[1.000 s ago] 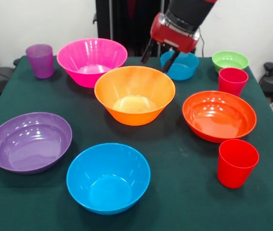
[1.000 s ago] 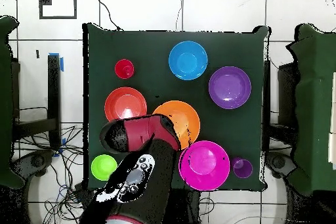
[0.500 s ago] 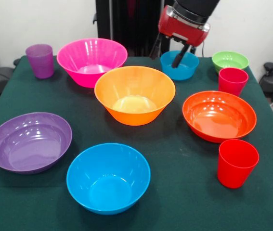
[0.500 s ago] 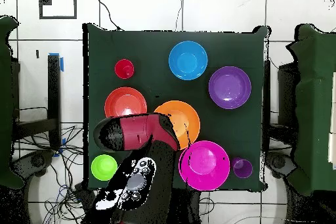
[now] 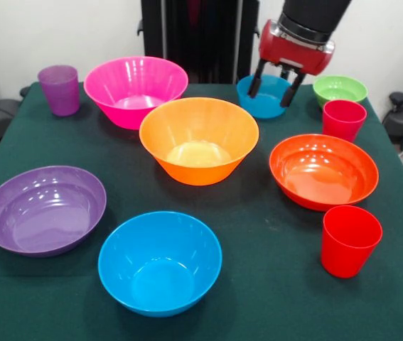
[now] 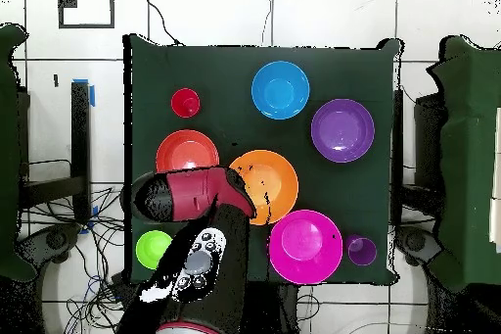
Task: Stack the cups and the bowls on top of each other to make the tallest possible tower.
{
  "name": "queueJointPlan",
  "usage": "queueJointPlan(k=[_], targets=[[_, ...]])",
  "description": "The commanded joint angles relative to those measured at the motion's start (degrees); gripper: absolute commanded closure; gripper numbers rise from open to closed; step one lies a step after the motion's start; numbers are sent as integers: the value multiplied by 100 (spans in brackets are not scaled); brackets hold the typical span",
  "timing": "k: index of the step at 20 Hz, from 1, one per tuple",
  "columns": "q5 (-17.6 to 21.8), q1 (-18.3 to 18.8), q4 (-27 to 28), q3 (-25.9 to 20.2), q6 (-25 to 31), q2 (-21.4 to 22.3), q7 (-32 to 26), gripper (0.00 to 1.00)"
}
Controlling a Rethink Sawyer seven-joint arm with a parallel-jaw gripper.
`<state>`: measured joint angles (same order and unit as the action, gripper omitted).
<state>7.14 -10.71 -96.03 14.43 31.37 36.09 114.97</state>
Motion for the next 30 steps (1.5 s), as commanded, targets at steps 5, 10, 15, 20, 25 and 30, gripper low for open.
queueJointPlan(k=[5,10,15,20,25,30], targets=[[-147,-249,-252,-517,-350,-412,901,0],[175,-555,-103,-87,-261,-448,875,0],[217,-545,53,6,-379,-650,752,0],[316,-474,201,107,-613,-924,629,0],[364,-435,339,231,-528,-917,443,0],[484,-320,438,257,-586,-961,256,0]])
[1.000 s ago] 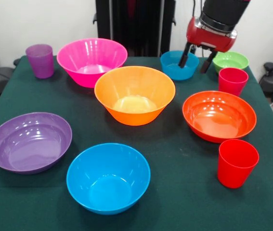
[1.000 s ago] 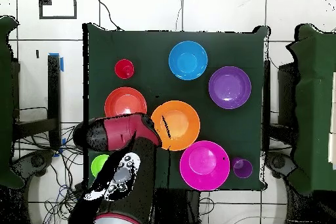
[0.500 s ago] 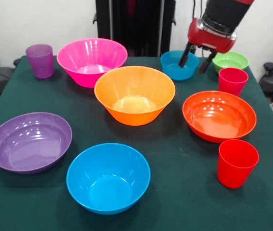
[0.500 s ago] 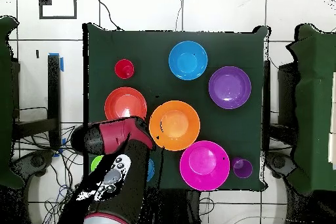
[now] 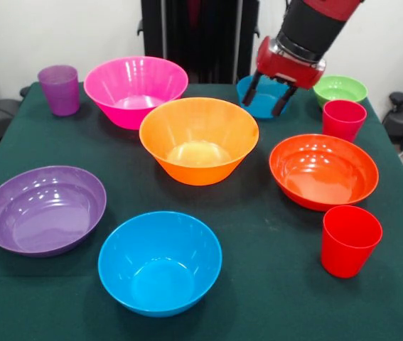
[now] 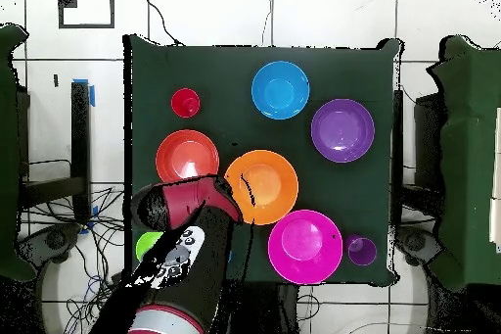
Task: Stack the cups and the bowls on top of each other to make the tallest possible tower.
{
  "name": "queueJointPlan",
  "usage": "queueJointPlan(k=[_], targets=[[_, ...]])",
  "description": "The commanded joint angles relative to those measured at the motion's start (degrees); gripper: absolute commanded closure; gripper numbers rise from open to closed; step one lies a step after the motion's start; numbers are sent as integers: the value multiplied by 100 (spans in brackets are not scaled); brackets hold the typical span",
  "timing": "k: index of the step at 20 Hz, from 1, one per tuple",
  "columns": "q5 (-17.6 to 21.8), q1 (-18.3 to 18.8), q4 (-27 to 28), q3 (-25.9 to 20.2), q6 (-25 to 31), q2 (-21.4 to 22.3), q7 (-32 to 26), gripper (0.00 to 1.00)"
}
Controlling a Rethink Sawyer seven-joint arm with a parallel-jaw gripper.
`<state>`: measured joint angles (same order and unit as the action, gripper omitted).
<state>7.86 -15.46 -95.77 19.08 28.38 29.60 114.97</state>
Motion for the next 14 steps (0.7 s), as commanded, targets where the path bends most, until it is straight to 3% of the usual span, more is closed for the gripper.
queueJointPlan(k=[1,14], targets=[[421,163,423,-196,-329,-338,279,0],[113,211,674,-207,-977,-1103,749,0]])
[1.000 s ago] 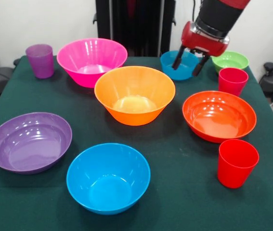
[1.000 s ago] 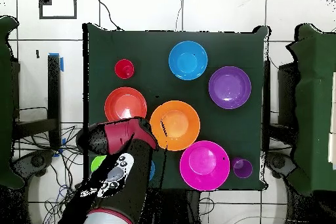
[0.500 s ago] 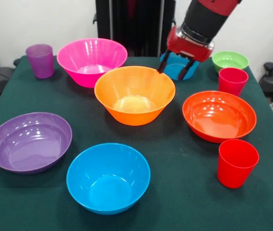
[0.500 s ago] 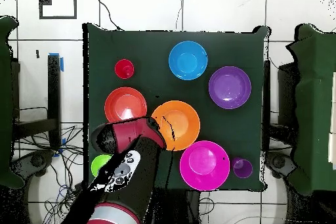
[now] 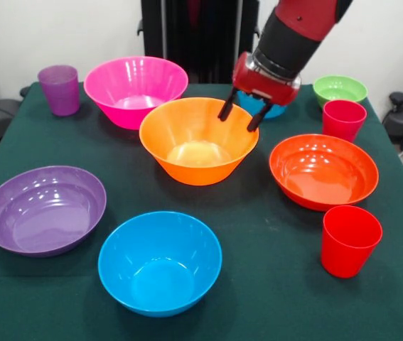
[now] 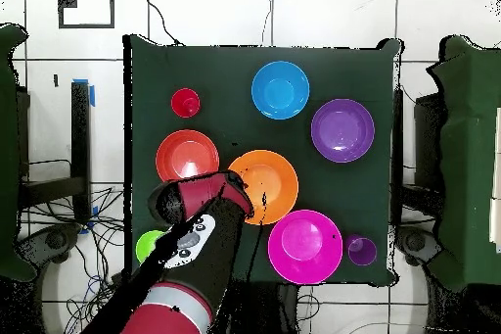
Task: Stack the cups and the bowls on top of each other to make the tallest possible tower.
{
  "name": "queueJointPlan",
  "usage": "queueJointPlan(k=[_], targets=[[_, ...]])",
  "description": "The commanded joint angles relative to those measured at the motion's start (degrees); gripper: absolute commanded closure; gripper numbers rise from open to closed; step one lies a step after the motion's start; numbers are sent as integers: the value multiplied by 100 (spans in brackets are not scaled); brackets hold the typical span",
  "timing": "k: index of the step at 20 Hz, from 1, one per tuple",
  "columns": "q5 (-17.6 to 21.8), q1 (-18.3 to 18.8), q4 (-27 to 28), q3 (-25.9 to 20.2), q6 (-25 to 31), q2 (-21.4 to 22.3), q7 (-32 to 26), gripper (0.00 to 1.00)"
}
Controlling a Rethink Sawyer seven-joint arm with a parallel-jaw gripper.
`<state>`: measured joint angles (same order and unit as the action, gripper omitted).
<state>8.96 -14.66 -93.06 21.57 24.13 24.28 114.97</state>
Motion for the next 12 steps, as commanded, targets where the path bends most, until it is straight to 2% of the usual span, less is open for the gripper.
queueJointPlan(k=[1,7,12], targets=[[-68,174,376,-524,-567,-583,770,0],[-253,206,228,-676,-420,-419,758,0],[-261,158,109,-701,-278,-261,724,0]])
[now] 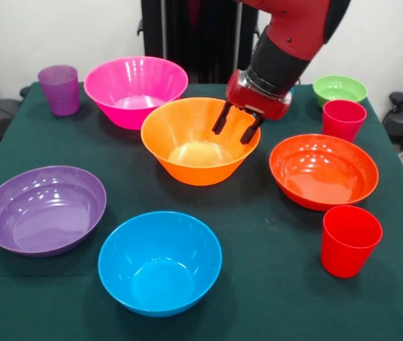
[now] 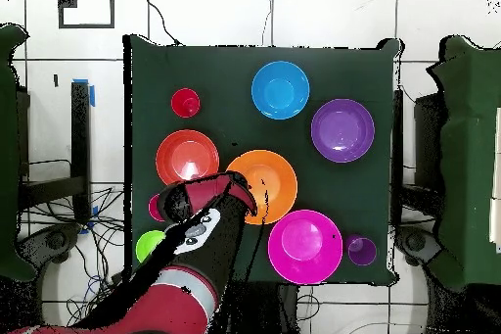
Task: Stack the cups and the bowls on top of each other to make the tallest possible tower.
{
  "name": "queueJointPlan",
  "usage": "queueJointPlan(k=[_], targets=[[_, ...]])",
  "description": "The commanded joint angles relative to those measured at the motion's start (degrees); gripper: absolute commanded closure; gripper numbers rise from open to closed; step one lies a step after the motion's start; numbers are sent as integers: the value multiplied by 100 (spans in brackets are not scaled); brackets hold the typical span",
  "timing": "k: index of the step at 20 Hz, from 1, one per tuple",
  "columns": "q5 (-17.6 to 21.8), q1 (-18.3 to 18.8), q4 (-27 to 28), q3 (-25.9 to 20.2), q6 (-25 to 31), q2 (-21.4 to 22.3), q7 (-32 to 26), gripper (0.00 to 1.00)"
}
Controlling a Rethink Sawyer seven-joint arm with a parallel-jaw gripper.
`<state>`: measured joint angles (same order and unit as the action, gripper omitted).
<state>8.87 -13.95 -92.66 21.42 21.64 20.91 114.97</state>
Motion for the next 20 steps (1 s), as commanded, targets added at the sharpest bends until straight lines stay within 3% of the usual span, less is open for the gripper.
queueJointPlan(k=[1,10,20], targets=[[-246,71,47,-672,6,113,718,0],[-159,9,-304,-648,495,716,482,0],[-179,22,-360,-743,507,777,532,0]])
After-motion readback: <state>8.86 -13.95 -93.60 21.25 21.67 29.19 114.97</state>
